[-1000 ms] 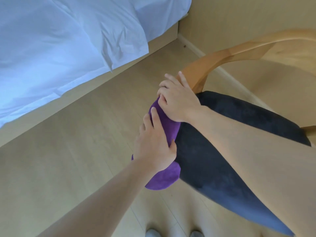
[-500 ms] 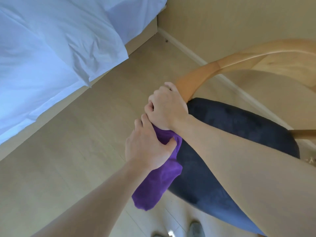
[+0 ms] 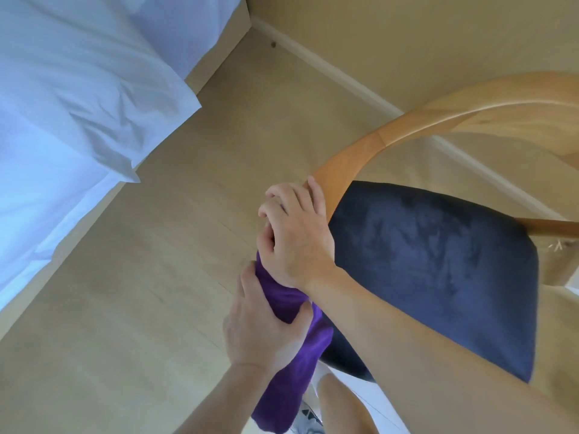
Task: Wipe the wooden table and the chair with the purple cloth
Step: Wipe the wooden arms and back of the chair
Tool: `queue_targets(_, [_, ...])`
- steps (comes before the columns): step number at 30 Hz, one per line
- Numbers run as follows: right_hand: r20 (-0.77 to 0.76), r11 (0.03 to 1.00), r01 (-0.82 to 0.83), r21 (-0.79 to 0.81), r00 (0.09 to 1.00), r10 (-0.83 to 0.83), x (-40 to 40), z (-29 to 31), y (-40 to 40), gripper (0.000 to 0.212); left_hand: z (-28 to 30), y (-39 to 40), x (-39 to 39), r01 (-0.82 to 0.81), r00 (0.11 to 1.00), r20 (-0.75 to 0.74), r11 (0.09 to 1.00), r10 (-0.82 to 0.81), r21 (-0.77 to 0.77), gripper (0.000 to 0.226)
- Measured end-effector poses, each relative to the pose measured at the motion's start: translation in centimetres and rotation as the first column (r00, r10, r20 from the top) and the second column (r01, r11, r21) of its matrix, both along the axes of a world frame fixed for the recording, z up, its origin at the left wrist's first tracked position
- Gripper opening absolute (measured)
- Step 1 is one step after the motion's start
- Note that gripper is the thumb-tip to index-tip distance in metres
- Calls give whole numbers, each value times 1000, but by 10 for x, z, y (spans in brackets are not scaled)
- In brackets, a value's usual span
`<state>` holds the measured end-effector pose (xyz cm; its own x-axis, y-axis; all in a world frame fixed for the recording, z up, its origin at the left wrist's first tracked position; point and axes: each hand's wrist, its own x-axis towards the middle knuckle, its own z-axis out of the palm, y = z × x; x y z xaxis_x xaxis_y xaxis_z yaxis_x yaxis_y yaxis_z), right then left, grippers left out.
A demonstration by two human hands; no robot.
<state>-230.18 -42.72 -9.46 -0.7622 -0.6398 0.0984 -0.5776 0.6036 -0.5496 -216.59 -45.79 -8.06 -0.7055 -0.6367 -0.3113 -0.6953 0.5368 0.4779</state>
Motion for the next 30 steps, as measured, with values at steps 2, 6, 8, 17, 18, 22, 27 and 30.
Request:
queue_targets(2, [34,999,0,-45,999,1,-3,1,1,24,1,0,-1,5,1000,3,1000,-5,21,95])
queue_targets(6, [348,891,281,-356,925,-153,-5,18,12,32,2,2,-3,11,1000,7,1000,-11,23,88])
queue_targets(8, [456,783,500,-370,832,-316,4,26,35,34,1,1,-3,2,1000,-4,1000,-2,17,85])
queue_targets(17, [854,501,859,106,179,-488,153,32,98,18,-4,-5,2,19,994,-109,989,-3,145,72])
queue_targets(18, [866,540,832,130,170,-470,164,35,87,27,-4,-7,3,17,992,-126,983,7,184,67])
queue_targets(22, [799,613,763,206,230,-555,184,31,34,60,-6,-27,3,38,986,-163,913,31,406,39])
queue_targets(27, [386,608,705,364,480,-788,189,14,9,49,-13,-78,-18,253,965,-68,832,-253,493,61])
queue_targets(30, [325,553,732,398,451,-831,188,15,5,28,-8,-107,-56,790,603,-189,614,-775,0,83])
